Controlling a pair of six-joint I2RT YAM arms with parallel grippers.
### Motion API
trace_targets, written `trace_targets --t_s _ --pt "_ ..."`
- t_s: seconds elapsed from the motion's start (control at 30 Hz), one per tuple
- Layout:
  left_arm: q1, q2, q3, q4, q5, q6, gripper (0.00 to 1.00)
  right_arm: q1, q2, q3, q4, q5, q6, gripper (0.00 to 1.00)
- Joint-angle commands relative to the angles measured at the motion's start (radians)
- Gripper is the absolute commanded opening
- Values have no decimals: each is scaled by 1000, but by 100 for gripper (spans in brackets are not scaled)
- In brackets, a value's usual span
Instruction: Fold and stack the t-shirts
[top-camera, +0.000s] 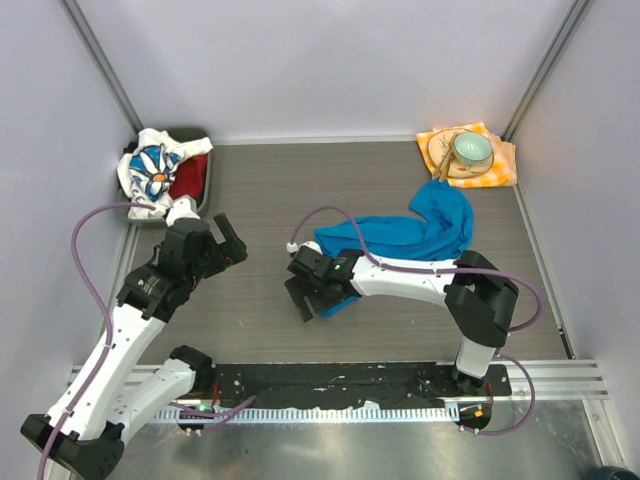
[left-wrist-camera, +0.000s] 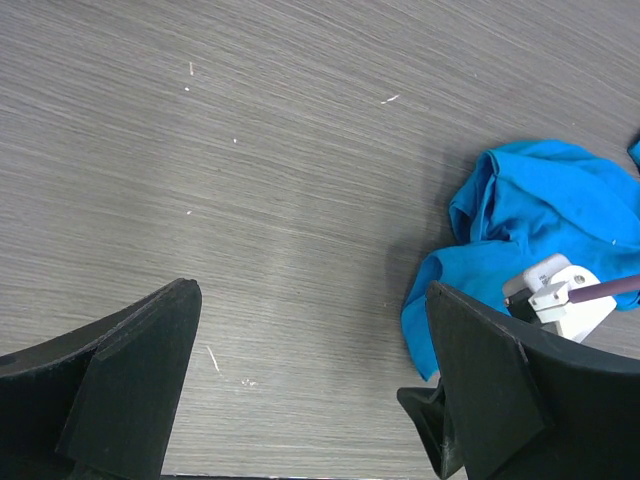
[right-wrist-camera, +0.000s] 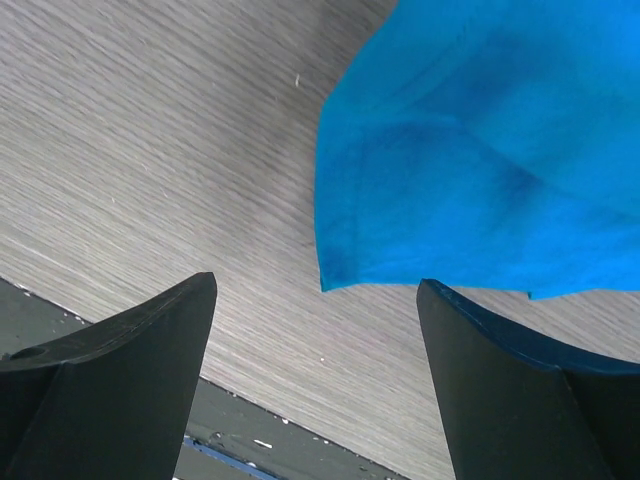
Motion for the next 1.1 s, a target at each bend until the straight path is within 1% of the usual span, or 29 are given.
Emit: trace_targets --t_s 0.0,0.37,0.47,0.57,0.83,0.87,0.93,0.97,1.03,1.07 --pt "6 9 -11 42 -8 14 100 11 43 72 -26 40 -35 88" --pt "6 10 -11 41 -16 23 100 14 92 54 0 41 -44 84" --pt "6 13 -10 44 -14 23 100 14 104 43 1 52 -47 80" --pt "6 16 -11 44 -13 23 100 14 113 23 12 54 -47 71" --pt "6 19 -16 48 -14 23 100 13 127 -17 32 75 -44 58" --pt "6 21 -17 48 -13 23 100 13 129 -18 32 78 -42 52" --pt "6 21 -22 51 -13 23 100 13 133 -28 33 89 -42 45" --pt "6 21 -22 53 -13 23 100 13 135 -31 33 92 -41 35" --pt "6 22 -24 50 -13 22 100 13 133 -34 24 100 -41 25" --pt "6 22 -24 51 -11 22 100 13 130 -34 20 106 -42 14"
